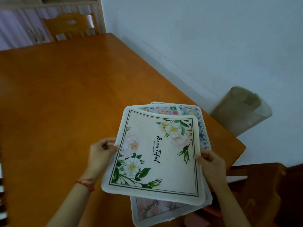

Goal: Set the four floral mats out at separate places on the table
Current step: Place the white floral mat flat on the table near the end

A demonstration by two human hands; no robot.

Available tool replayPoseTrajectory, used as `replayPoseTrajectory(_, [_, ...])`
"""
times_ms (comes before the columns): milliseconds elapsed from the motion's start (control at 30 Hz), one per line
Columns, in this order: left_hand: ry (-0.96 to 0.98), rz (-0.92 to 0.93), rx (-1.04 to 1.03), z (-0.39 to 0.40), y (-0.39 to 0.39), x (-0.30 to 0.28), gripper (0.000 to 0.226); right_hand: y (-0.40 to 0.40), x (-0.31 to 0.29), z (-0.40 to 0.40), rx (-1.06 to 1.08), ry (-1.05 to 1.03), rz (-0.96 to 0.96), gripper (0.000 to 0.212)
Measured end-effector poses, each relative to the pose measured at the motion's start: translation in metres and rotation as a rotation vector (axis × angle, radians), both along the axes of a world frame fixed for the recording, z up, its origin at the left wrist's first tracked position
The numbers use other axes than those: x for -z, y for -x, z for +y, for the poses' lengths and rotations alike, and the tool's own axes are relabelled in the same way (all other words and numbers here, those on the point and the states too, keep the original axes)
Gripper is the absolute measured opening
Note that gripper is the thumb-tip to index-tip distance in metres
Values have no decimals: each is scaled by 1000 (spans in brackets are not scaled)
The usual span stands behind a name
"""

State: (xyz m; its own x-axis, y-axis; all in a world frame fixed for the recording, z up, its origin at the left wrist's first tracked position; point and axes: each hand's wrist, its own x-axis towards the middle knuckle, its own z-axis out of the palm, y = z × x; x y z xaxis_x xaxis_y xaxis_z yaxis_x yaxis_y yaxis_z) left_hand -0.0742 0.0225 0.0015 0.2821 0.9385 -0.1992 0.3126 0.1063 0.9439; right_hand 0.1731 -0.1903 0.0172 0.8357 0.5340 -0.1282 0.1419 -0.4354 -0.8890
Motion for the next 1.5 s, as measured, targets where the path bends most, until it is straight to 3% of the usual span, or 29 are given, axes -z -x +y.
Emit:
replayPoseTrajectory(367, [-73, 35, -220, -85, 65, -26, 25, 21, -19, -23, -222, -68, 45, 24])
replayPoseTrajectory(767, [-49, 66, -431, -185, 135, -28, 25, 60, -11, -44, -405, -34, 97, 23])
replayPoseTrajectory(967, [-56, 69, -529, -218, 169, -34, 23, 97, -18, -49, -476, -41, 100, 29])
replayPoseTrajectory(1133, [-53, 59, -610, -243, 203, -30, 21, 129, -18, -60, -517, -45, 124, 15])
replayPoseTrajectory(1500, [-5, 32, -673, -331, 320, -9, 23, 244, 0, -140, -552, -36, 135, 12])
